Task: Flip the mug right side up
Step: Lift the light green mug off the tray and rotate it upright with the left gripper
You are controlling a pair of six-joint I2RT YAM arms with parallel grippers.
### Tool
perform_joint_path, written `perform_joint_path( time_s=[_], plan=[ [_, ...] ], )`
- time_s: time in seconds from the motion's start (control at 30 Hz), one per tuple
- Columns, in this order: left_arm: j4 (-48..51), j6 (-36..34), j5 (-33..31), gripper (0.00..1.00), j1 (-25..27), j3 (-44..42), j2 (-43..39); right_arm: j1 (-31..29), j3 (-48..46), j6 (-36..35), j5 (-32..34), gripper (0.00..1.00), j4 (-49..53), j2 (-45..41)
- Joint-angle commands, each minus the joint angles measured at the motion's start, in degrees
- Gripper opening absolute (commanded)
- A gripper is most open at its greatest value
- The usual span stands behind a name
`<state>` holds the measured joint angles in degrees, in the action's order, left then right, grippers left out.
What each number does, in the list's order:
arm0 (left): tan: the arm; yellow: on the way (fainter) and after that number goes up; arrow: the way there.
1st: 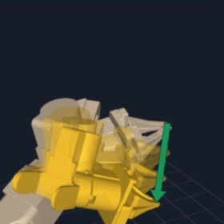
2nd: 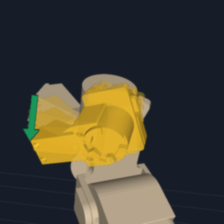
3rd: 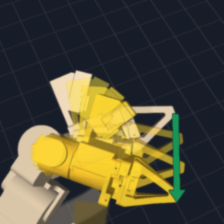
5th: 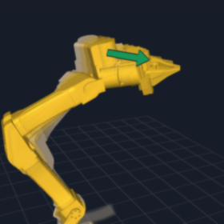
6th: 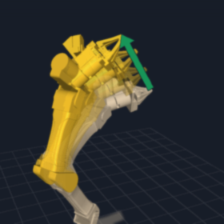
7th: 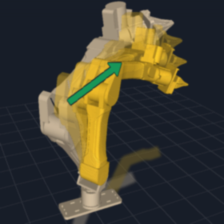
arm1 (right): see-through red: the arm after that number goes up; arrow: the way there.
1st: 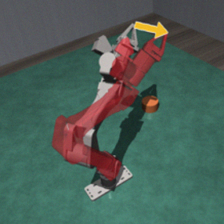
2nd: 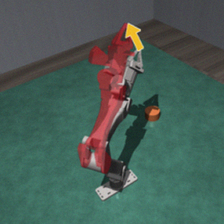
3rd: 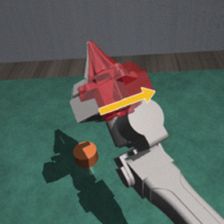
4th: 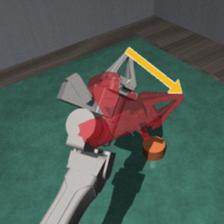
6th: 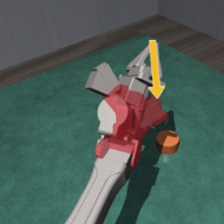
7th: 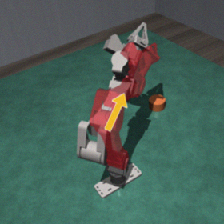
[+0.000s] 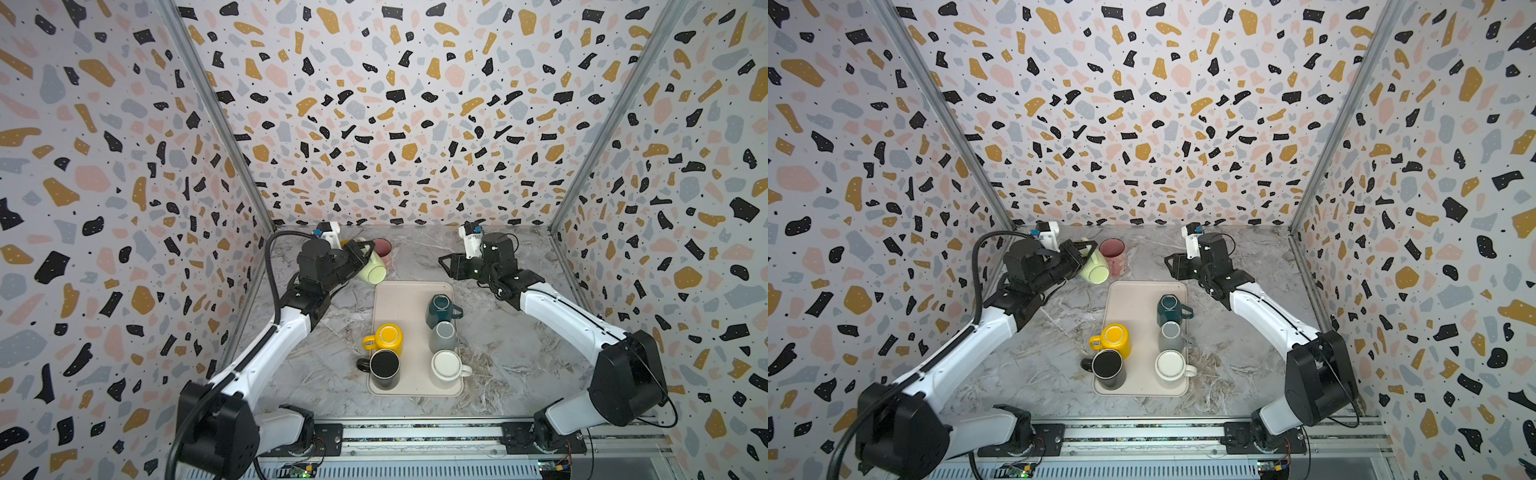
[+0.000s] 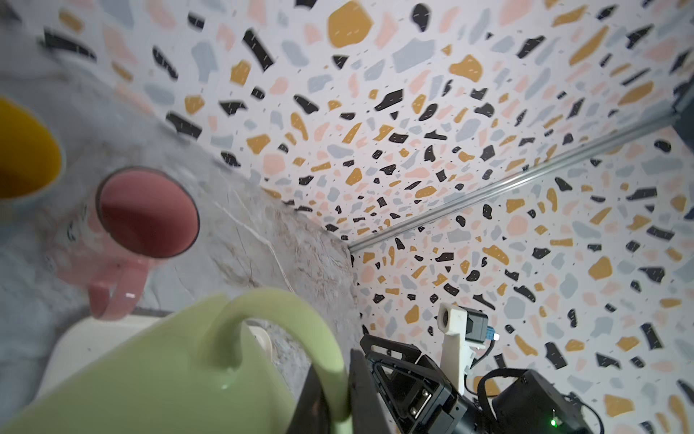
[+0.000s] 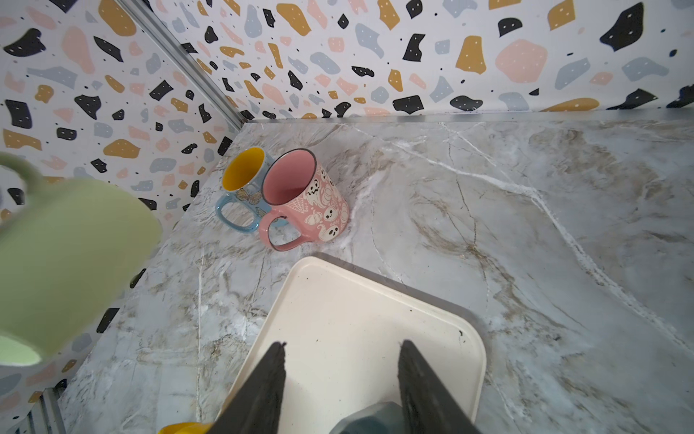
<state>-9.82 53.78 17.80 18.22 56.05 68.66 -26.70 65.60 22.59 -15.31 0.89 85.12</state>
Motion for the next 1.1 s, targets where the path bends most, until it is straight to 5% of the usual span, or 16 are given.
perform_joint_path(
  time_s=[0.0, 0.2, 0.53, 1.07],
  plan=[
    [2.0, -18.5, -7.3, 0.0, 3.6, 1.4, -6.0, -1.2, -0.1, -0.7, -0.9, 0.5, 0.8, -2.9],
    [-6.9, -26.7, -13.7, 0.0, 8.8, -6.0, -11.4, -2.5, 1.1, -3.2, -0.3, 0.5, 3.1, -4.1],
    [-13.1, -51.6, -41.2, 0.0, 26.5, -9.9, -11.8, -2.7, 5.1, -8.5, -1.5, 0.45, 6.6, -5.8],
    [-28.1, -75.9, -55.8, 0.0, 37.5, -15.1, -5.7, -2.7, 11.7, -14.7, -9.8, 0.45, 8.1, -3.7]
  ],
)
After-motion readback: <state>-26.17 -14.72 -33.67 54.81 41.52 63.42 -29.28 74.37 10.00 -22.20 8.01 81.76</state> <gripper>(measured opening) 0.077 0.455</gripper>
